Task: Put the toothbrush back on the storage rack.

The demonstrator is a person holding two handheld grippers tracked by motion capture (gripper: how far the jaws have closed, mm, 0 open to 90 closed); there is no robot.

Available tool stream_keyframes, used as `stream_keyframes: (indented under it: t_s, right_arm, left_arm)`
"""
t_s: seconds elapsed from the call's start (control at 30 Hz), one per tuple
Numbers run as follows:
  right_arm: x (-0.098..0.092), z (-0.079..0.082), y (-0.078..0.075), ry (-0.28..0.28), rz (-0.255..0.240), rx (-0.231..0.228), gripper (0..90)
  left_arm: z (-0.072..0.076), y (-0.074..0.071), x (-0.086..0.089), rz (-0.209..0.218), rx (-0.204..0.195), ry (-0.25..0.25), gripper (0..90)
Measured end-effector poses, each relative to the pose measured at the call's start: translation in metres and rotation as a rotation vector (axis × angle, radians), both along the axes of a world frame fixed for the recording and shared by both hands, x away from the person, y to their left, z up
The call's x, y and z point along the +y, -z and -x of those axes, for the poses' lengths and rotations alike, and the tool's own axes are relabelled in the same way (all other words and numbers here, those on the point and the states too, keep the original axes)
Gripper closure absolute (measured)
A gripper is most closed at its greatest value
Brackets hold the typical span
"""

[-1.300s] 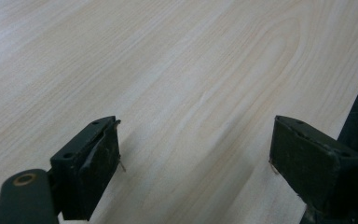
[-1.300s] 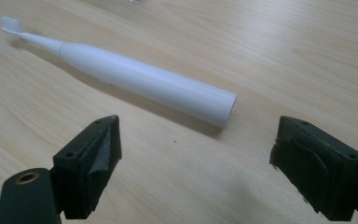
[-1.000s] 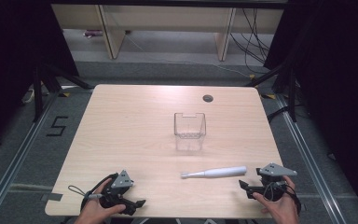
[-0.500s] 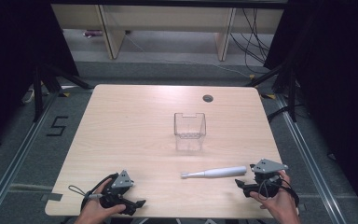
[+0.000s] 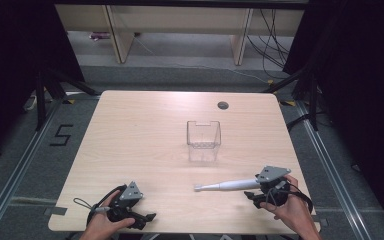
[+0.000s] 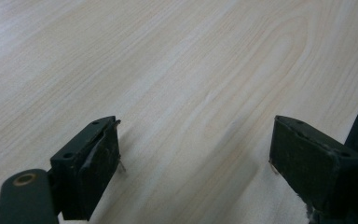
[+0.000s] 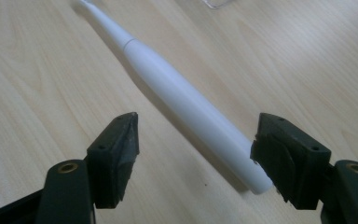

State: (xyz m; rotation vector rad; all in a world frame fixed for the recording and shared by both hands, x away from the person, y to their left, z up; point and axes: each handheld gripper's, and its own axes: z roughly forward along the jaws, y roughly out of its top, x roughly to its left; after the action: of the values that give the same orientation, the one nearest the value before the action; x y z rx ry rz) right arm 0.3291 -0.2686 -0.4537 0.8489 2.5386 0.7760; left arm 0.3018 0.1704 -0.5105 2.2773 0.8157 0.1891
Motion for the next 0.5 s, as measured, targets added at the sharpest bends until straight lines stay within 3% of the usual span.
stream_keyframes:
  t_s: [0.07, 0.1, 0.2, 0.37, 0.5]
  right_arm:
    - [0.009, -0.004, -0.003, -0.027, 0.032, 0.018, 34.3]
    - [0.015, -0.009, -0.005, -0.075, 0.062, 0.027, 36.9]
    - [0.021, -0.014, -0.007, -0.111, 0.086, 0.042, 38.5]
    - [0.035, -0.026, -0.011, -0.150, 0.162, 0.105, 42.3]
    - [0.039, -0.033, -0.009, -0.174, 0.185, 0.125, 43.7]
  left_arm:
    - [0.000, 0.000, 0.000, 0.000, 0.003, 0.003, 15.2]
    - [0.001, 0.000, 0.000, 0.001, 0.005, 0.002, 15.2]
    - [0.000, 0.000, 0.000, -0.004, -0.004, 0.000, 15.2]
    - [0.001, 0.000, 0.000, 0.003, 0.011, 0.007, 15.3]
    - [0.000, 0.000, 0.000, 0.002, 0.001, -0.001, 15.2]
